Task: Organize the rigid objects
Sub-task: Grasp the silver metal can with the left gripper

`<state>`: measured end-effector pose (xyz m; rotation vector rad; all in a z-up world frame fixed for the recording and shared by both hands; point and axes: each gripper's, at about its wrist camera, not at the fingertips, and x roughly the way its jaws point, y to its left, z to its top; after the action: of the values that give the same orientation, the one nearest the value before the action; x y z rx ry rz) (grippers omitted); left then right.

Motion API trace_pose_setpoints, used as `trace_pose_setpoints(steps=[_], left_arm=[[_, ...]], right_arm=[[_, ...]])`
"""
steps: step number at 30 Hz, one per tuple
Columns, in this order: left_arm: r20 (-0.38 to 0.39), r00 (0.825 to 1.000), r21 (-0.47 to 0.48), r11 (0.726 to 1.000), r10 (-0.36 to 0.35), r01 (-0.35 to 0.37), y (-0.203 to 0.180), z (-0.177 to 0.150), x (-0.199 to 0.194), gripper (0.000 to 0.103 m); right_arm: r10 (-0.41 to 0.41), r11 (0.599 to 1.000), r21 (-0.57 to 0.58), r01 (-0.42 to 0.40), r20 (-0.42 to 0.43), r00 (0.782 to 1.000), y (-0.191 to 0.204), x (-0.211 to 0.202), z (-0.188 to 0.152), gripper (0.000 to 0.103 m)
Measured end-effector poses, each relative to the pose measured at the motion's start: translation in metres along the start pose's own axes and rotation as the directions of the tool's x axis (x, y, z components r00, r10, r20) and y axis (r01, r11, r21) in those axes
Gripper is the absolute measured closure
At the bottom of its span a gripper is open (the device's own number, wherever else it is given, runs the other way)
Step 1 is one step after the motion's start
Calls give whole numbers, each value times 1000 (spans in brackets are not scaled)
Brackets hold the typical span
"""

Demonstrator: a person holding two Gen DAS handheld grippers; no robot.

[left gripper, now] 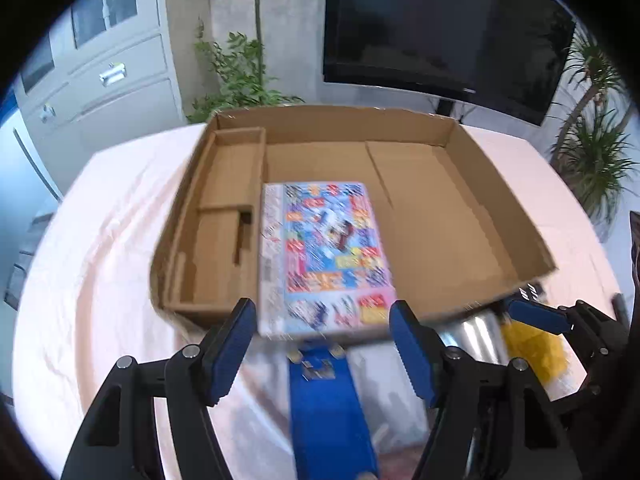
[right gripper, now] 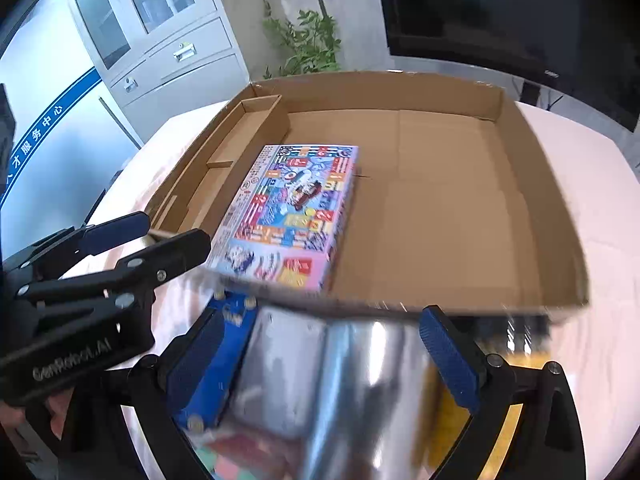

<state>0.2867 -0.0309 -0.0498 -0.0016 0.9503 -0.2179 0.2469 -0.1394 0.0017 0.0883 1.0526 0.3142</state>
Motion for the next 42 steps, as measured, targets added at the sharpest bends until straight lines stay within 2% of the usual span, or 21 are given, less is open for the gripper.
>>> trace_pose_setpoints(steps=[1,3,5,8,9,10,11,13,15,16,19,21,22,24,25,30,32,39,42], left_arm=[[-10,999,-6,999,-34,34,-1,-5,-2,34],[-62,985,-38,987,-161,159,3,-20,1,34],[-131,961,-67,969,-244,237,1,-35,6,34],[-171,927,-84,943,-333,323,-10,-52,8,34],[-179,914,-90,931,-365,354,-15,-55,7,34],[-187,898,-89,917,-398,388,-21,-59,6,34],[-193,888,-84,908,-418,410,-28,-62,4,34],[-193,876,-79,897,-441,434,-40,-65,1,34],[-193,856,-99,878,-479,469,-46,-64,2,34],[-200,847,-115,871,-492,478,-48,-64,7,34],[-239,838,-128,872,-490,473,-59,-69,15,34],[-271,819,-130,863,-505,488,-69,-76,17,34],[-282,819,-123,865,-501,487,-74,-80,16,33],[-293,840,-89,887,-457,452,-84,-86,15,33],[-302,844,-91,894,-444,438,-87,-91,17,33],[-345,843,-97,910,-411,404,-95,-98,21,33],[-352,844,-99,912,-405,397,-97,-96,21,32],[-358,851,-82,920,-385,382,-97,-91,24,30],[-361,850,-80,920,-385,383,-98,-92,26,30]], right_arm=[[9,1000,-3,-9,7,1000,-3,-15,-10,5],[16,1000,-1,-16,16,1000,-10,-39,-33,5],[13,1000,11,-13,12,1000,-19,-52,-53,5],[22,998,59,-22,-14,1000,-33,-58,-82,5],[24,998,60,-22,-25,999,-33,-58,-90,7],[34,998,52,-32,-28,999,-32,-56,-96,14],[45,998,52,-44,-28,999,-31,-62,-104,21],[63,997,57,-61,-32,998,-28,-58,-110,23],[77,996,55,-75,-35,996,-25,-53,-114,24],[63,997,53,-61,-44,997,-24,-49,-116,31],[75,996,46,-73,-48,996,-22,-50,-125,31],[104,994,47,-101,-63,993,-25,-58,-137,31],[116,992,53,-112,-69,991,-26,-61,-142,31],[135,989,76,-129,-85,987,-26,-70,-153,30],[147,987,80,-140,-85,985,-25,-75,-159,30],[162,983,98,-154,-87,983,-26,-84,-173,28],[185,976,137,-171,-92,979,-31,-78,-175,23],[139,988,79,-132,-85,987,-27,-63,-166,15],[149,987,79,-143,-78,986,-29,-59,-164,14]])
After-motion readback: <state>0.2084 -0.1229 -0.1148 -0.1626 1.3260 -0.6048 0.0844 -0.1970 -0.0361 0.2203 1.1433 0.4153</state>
